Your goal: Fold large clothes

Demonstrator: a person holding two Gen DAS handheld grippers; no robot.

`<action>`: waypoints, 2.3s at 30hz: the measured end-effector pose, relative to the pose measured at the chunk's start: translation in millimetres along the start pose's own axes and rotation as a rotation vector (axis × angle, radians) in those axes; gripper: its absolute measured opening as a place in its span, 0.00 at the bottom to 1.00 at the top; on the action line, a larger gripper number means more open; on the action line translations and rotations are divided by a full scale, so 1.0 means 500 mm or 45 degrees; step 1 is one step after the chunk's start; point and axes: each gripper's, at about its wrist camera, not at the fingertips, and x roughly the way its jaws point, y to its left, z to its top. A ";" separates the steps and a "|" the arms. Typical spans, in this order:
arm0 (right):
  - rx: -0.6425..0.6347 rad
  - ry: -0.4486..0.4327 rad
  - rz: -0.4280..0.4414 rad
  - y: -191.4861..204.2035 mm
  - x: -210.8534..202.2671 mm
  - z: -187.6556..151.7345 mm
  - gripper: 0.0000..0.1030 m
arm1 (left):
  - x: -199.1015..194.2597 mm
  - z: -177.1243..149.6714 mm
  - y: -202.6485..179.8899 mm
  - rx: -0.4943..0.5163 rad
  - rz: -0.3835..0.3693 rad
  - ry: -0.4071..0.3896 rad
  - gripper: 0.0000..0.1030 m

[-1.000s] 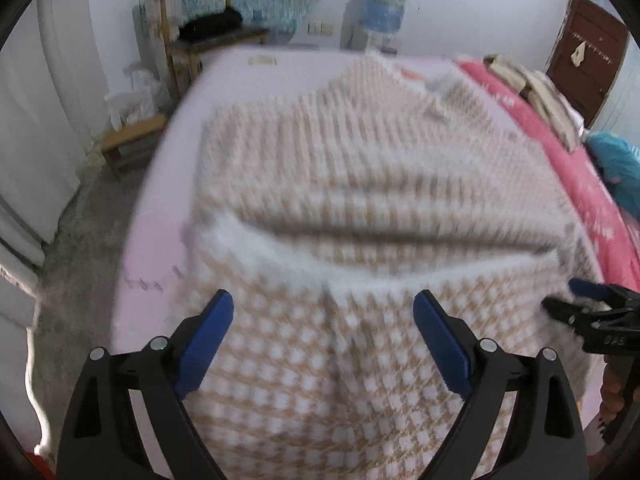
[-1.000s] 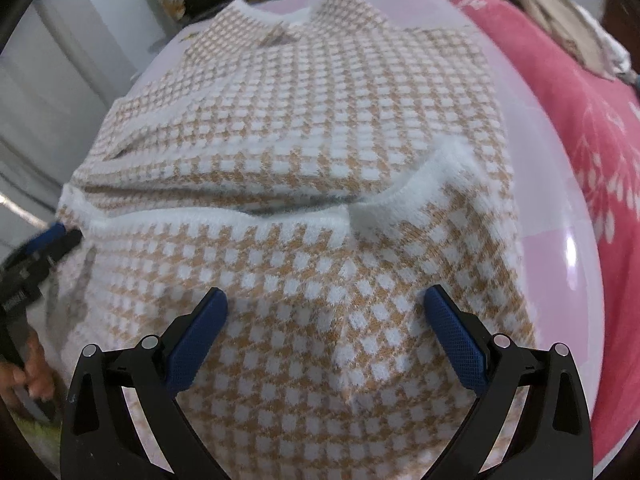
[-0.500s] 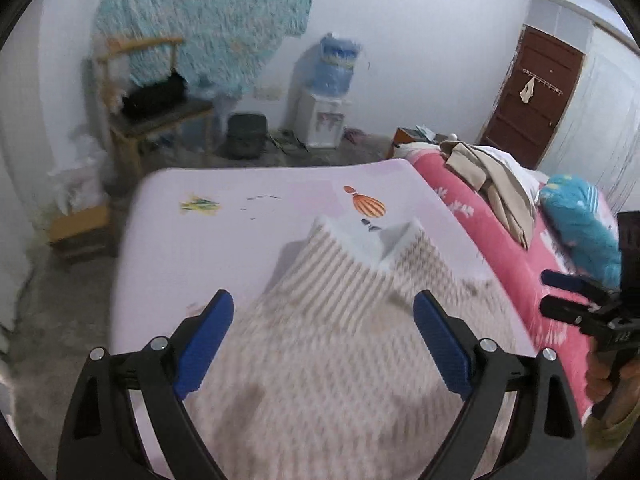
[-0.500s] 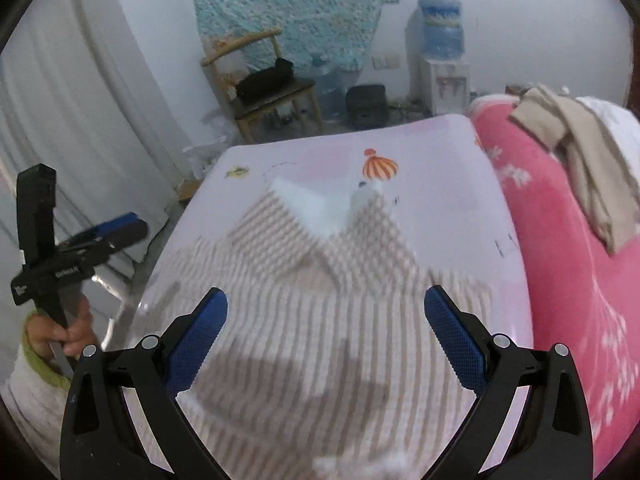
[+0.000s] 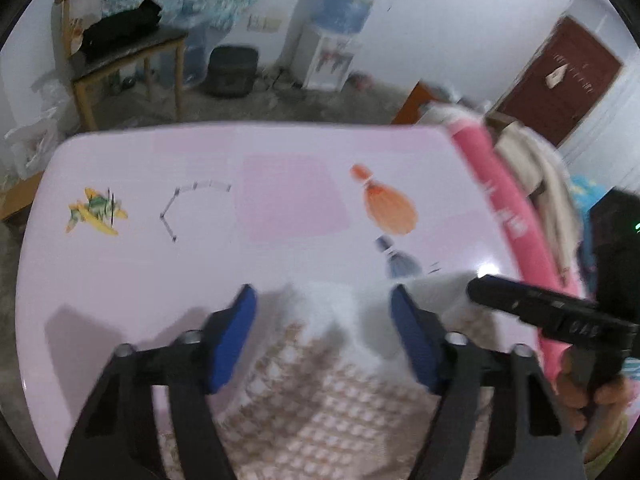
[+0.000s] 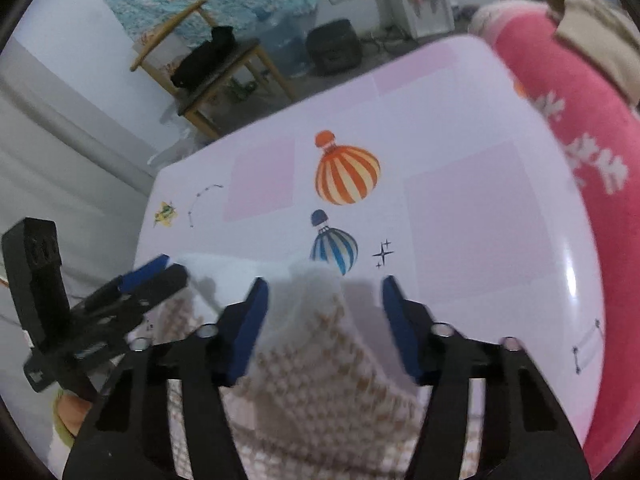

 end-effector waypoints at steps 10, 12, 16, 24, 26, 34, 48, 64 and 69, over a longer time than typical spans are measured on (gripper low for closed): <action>-0.149 -0.066 -0.008 0.043 -0.078 -0.051 0.09 | -0.071 -0.037 -0.005 0.101 -0.018 -0.069 0.10; -0.198 -0.096 -0.014 0.059 -0.115 -0.082 0.09 | -0.118 -0.056 -0.019 0.155 -0.031 -0.107 0.10; -0.307 -0.151 0.019 0.083 -0.192 -0.177 0.09 | -0.213 -0.131 -0.042 0.282 -0.055 -0.161 0.10; -0.440 -0.126 0.162 0.100 -0.269 -0.358 0.29 | -0.267 -0.354 -0.021 0.385 -0.120 -0.058 0.11; -0.405 -0.200 0.266 0.105 -0.299 -0.342 0.32 | -0.251 -0.377 -0.013 0.369 -0.115 -0.042 0.11; -0.352 0.065 0.188 0.127 -0.078 -0.328 0.23 | -0.269 -0.412 0.016 0.260 -0.177 -0.093 0.14; -0.369 -0.126 -0.083 0.108 -0.091 -0.289 0.23 | -0.190 -0.288 0.028 0.250 -0.027 -0.105 0.15; -0.584 -0.034 -0.103 0.181 0.013 -0.326 0.30 | -0.108 -0.333 -0.050 0.483 -0.052 0.044 0.15; -0.596 -0.064 -0.153 0.146 -0.035 -0.381 0.30 | -0.146 -0.381 -0.026 0.460 -0.030 0.006 0.16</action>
